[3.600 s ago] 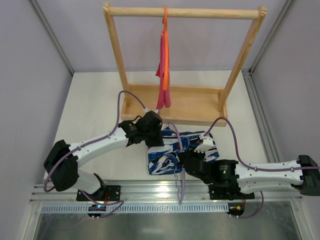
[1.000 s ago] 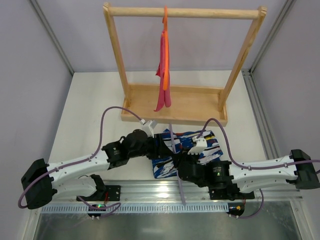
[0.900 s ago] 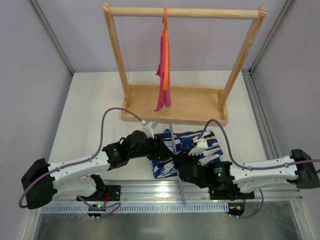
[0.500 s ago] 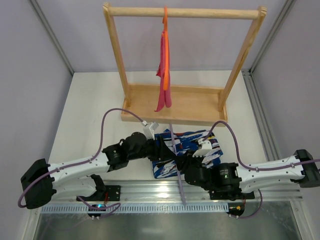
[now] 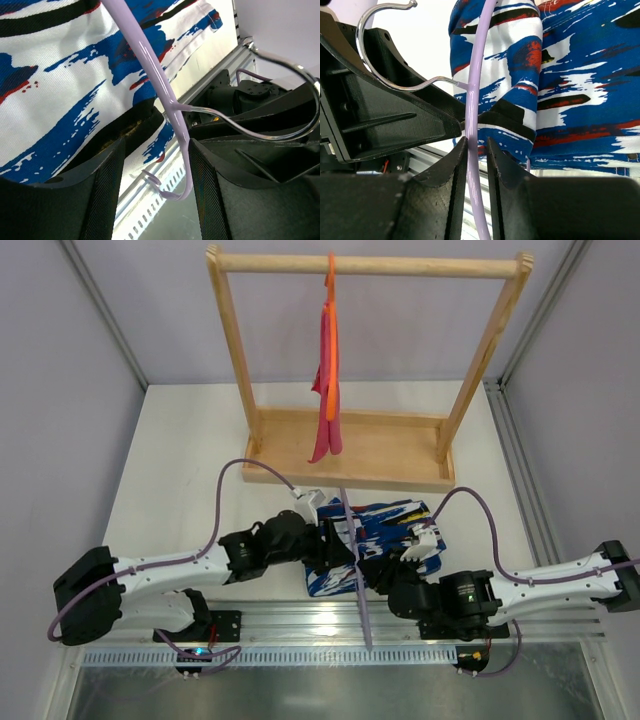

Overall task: Place the trousers on the hanger
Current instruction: Place trousers on hanger

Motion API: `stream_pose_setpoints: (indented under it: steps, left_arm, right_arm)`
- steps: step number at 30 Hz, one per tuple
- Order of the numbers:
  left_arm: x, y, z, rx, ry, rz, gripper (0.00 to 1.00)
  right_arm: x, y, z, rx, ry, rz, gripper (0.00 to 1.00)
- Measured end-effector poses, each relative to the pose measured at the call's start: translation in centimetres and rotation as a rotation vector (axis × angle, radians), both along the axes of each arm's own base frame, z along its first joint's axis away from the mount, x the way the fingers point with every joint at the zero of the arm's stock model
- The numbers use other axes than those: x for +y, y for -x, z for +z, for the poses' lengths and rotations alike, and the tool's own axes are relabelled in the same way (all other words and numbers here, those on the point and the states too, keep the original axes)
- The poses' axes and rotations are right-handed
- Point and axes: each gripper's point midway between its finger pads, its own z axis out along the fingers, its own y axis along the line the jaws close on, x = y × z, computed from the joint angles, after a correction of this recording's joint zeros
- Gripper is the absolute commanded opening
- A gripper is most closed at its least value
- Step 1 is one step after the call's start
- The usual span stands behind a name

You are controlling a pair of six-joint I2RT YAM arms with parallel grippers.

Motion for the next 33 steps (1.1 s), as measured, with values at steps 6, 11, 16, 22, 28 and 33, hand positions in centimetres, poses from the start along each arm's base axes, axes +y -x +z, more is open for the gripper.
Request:
stream_pose_setpoints:
  steps: [6,11,16,22,28,33]
  left_arm:
    - [-0.4,-0.2,0.5,-0.020,0.001,0.016,0.55]
    - [-0.8,-0.3,1.3,-0.040,0.011,0.025,0.56]
    - [-0.8,-0.4,1.3,-0.050,0.007,0.039,0.56]
    - [-0.6,-0.1,0.6,-0.049,-0.021,0.046,0.55]
    - [-0.3,-0.4,0.4,-0.058,-0.038,0.075,0.55]
    - [-0.3,-0.5,0.3,-0.044,-0.049,0.092,0.49]
  right_arm:
    - [-0.4,0.0,0.0,0.005,-0.022,0.000,0.20]
    - [-0.3,0.0,0.1,0.004,-0.031,0.003,0.14]
    - [0.6,0.3,-0.1,0.001,-0.033,0.024,0.09]
    - [1.6,0.3,-0.3,-0.024,-0.016,0.041,0.09]
    - [1.8,0.2,-0.5,-0.033,-0.021,0.042,0.08]
    - [1.9,0.2,-0.4,-0.035,-0.028,0.039,0.08]
